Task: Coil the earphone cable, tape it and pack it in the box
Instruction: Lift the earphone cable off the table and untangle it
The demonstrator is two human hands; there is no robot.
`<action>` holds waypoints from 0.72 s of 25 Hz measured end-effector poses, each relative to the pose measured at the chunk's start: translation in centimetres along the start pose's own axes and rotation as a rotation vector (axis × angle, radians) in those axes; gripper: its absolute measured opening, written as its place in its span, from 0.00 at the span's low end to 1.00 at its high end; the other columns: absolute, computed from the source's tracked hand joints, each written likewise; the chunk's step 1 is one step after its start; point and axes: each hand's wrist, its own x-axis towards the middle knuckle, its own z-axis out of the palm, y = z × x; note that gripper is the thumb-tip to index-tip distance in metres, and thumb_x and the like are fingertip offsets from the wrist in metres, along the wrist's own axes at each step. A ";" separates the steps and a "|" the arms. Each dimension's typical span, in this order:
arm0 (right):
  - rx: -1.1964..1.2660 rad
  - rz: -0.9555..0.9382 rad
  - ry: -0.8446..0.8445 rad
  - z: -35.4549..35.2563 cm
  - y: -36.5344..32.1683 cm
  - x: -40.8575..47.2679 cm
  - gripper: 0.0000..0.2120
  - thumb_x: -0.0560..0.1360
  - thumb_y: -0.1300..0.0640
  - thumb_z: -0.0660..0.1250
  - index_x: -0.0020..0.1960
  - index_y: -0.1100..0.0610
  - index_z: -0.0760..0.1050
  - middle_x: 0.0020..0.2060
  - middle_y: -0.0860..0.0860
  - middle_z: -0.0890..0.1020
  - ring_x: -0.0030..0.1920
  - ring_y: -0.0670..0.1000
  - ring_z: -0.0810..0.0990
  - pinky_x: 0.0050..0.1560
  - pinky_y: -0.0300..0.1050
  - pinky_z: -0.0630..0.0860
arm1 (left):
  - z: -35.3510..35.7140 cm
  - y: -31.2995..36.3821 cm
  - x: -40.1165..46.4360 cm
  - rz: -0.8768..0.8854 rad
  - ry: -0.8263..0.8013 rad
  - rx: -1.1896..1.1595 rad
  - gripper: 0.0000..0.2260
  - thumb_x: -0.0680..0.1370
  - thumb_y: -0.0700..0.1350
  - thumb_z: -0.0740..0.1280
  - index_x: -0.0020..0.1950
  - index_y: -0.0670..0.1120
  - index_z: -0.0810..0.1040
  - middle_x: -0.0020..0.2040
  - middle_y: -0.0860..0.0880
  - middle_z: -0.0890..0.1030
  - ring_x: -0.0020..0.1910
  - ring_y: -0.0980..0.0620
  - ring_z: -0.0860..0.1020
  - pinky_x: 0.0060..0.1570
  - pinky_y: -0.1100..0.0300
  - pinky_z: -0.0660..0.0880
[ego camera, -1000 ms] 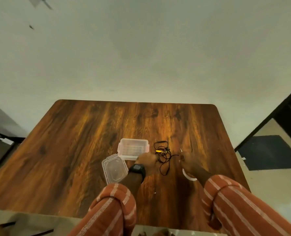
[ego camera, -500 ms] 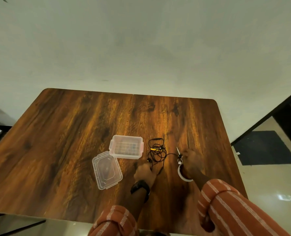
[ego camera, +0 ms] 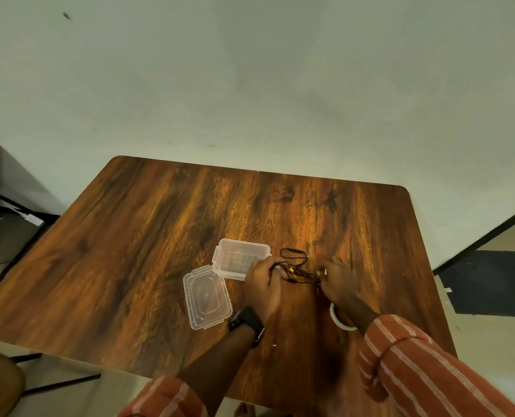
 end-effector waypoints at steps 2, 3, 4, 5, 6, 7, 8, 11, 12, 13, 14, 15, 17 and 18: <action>0.469 -0.007 0.108 -3.9 -4.3 0.1 0.07 0.77 0.58 0.64 0.43 0.51 0.79 0.42 0.48 0.79 0.46 0.52 0.80 0.44 0.46 0.70 | -1.7 4.5 1.7 0.089 -0.078 -0.171 0.09 0.78 0.42 0.61 0.49 0.47 0.82 0.34 0.52 0.81 0.36 0.53 0.79 0.43 0.48 0.78; 0.780 -0.004 0.092 -6.3 -6.8 -0.1 0.07 0.77 0.55 0.63 0.42 0.51 0.79 0.40 0.49 0.80 0.43 0.49 0.80 0.44 0.47 0.71 | -2.6 6.8 2.6 0.129 -0.115 -0.227 0.09 0.78 0.40 0.61 0.49 0.47 0.81 0.32 0.54 0.80 0.33 0.56 0.78 0.40 0.53 0.78; 1.031 -0.028 0.016 -8.8 -9.1 -0.2 0.09 0.77 0.49 0.62 0.45 0.50 0.80 0.42 0.49 0.82 0.44 0.47 0.80 0.46 0.49 0.73 | -3.6 9.4 3.6 0.157 -0.144 -0.264 0.09 0.79 0.37 0.62 0.49 0.46 0.82 0.32 0.56 0.79 0.31 0.59 0.76 0.37 0.59 0.77; 1.190 -0.092 -0.099 -11.3 -10.9 -0.4 0.15 0.75 0.41 0.62 0.50 0.49 0.80 0.44 0.48 0.84 0.46 0.46 0.81 0.50 0.50 0.76 | -4.7 12.0 4.5 0.175 -0.163 -0.295 0.09 0.79 0.36 0.63 0.50 0.45 0.82 0.31 0.59 0.79 0.29 0.61 0.75 0.35 0.64 0.74; 1.282 -0.177 -0.238 -13.4 -12.1 -0.8 0.22 0.72 0.34 0.62 0.55 0.49 0.80 0.47 0.47 0.85 0.49 0.47 0.82 0.54 0.50 0.77 | -5.9 14.8 5.3 0.188 -0.179 -0.333 0.09 0.79 0.36 0.63 0.52 0.44 0.81 0.30 0.60 0.79 0.27 0.62 0.73 0.32 0.67 0.72; 1.325 -0.258 -0.370 -15.1 -13.0 -1.2 0.28 0.68 0.30 0.64 0.58 0.49 0.78 0.48 0.48 0.85 0.50 0.48 0.83 0.55 0.48 0.78 | -7.2 17.5 6.1 0.199 -0.188 -0.384 0.08 0.79 0.36 0.63 0.54 0.41 0.81 0.29 0.60 0.78 0.26 0.62 0.71 0.29 0.69 0.70; 1.321 -0.333 -0.480 -16.3 -13.4 -1.8 0.31 0.67 0.29 0.66 0.60 0.50 0.77 0.47 0.50 0.86 0.49 0.50 0.84 0.54 0.46 0.79 | -8.7 20.0 6.9 0.206 -0.188 -0.448 0.08 0.79 0.36 0.64 0.55 0.39 0.81 0.27 0.59 0.76 0.25 0.61 0.69 0.26 0.70 0.67; 1.114 -0.470 -0.634 -18.2 -13.3 -3.0 0.29 0.72 0.43 0.71 0.66 0.58 0.74 0.44 0.59 0.85 0.45 0.56 0.84 0.52 0.49 0.81 | -13.9 26.5 9.3 0.254 -0.112 -0.572 0.08 0.79 0.38 0.65 0.53 0.36 0.81 0.28 0.53 0.73 0.24 0.59 0.65 0.21 0.69 0.60; 1.039 -0.463 -0.643 -18.8 -13.0 -3.2 0.25 0.73 0.50 0.73 0.66 0.59 0.74 0.44 0.61 0.85 0.42 0.58 0.84 0.50 0.51 0.81 | -15.9 28.1 9.9 0.283 -0.078 -0.592 0.08 0.78 0.40 0.65 0.51 0.38 0.82 0.30 0.51 0.72 0.24 0.58 0.64 0.21 0.67 0.58; 0.992 -0.445 -0.649 -19.3 -12.6 -3.5 0.22 0.73 0.56 0.73 0.65 0.60 0.75 0.43 0.61 0.85 0.39 0.57 0.84 0.46 0.51 0.82 | -18.0 29.3 10.6 0.303 -0.034 -0.620 0.08 0.77 0.41 0.65 0.49 0.40 0.83 0.30 0.50 0.70 0.24 0.57 0.62 0.21 0.66 0.56; 0.958 -0.433 -0.643 -19.9 -12.0 -3.6 0.19 0.73 0.60 0.73 0.62 0.61 0.77 0.40 0.59 0.85 0.35 0.53 0.83 0.41 0.47 0.81 | -20.1 30.1 11.4 0.308 0.027 -0.659 0.08 0.76 0.43 0.65 0.46 0.42 0.83 0.30 0.50 0.69 0.23 0.56 0.60 0.21 0.65 0.54; 0.930 -0.430 -0.615 -20.8 -11.4 -3.9 0.14 0.73 0.61 0.73 0.59 0.61 0.79 0.36 0.56 0.84 0.31 0.49 0.81 0.37 0.43 0.79 | -22.3 30.7 12.2 0.299 0.099 -0.692 0.08 0.75 0.44 0.65 0.42 0.44 0.83 0.29 0.51 0.68 0.23 0.56 0.59 0.21 0.64 0.53; 0.944 -0.420 -0.504 -22.8 -10.2 -4.6 0.11 0.72 0.54 0.75 0.50 0.60 0.82 0.29 0.50 0.79 0.26 0.45 0.74 0.33 0.38 0.73 | -26.6 30.3 14.1 0.219 0.261 -0.716 0.09 0.75 0.47 0.65 0.38 0.47 0.83 0.27 0.52 0.67 0.22 0.55 0.57 0.21 0.64 0.52; 0.997 -0.399 -0.428 -24.2 -9.6 -5.0 0.15 0.70 0.48 0.76 0.47 0.60 0.83 0.26 0.49 0.75 0.25 0.44 0.71 0.32 0.38 0.70 | -28.7 29.3 15.1 0.164 0.330 -0.691 0.10 0.74 0.48 0.65 0.37 0.48 0.82 0.27 0.52 0.68 0.21 0.55 0.57 0.21 0.65 0.52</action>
